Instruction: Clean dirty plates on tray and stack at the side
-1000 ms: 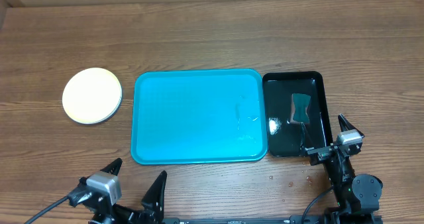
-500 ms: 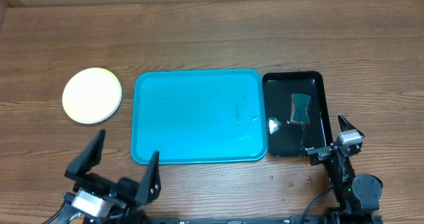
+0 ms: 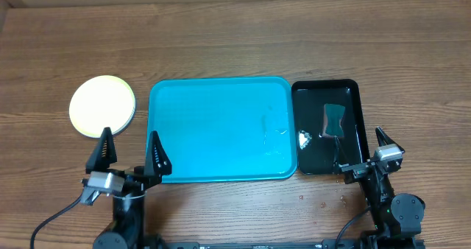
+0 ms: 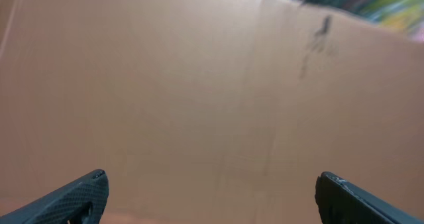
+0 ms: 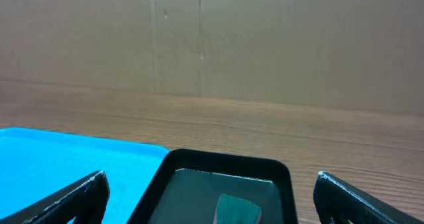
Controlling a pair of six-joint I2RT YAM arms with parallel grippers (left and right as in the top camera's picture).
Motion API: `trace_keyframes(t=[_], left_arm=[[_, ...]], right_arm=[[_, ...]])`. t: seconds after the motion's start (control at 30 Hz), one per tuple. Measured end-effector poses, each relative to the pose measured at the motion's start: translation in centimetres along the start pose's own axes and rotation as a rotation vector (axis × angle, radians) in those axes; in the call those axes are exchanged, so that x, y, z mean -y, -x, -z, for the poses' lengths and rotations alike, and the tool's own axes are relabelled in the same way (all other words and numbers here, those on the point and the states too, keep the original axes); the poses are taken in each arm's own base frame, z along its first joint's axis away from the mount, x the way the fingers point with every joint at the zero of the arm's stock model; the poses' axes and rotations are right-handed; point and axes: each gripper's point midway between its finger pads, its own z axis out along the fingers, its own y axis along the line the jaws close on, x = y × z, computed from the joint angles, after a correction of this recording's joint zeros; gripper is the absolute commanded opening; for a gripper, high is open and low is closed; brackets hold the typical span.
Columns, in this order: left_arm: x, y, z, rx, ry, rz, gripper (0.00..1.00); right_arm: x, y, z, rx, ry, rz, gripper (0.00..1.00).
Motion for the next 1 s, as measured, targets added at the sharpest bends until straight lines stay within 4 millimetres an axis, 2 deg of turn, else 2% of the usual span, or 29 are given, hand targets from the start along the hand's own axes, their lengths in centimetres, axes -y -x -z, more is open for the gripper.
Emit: trace_keyframes(t=[0.2,0.4,0.47,0.7,1.0], left_arm=[[-2.4,-5.3,0.6,-0.160,0.093,0.024,1.00],[-4.6,-11.8,2.9,-0.432,0.191,0.005,1.00],[-5.0,-12.9,3.5,-0.484,0.198,-0.027,1.00],[-4.6,-13.1,3.5,-0.501,0.151,-0.154,1.00],[-4.6,-13.1,3.5,-0.504,0.143,-0.186,1.00]], right_arm=[[0.0,0.0,0.0,0.001,0.000,0.001,1.00],[0.0,0.0,0.0,0.000,0.000,0.001,1.00],[0.0,0.0,0.0,0.000,0.000,0.000,1.00],[0.0,0.0,0.0,0.000,-0.001,0.000,1.00],[0.0,0.0,0.0,0.000,0.000,0.001,1.00]])
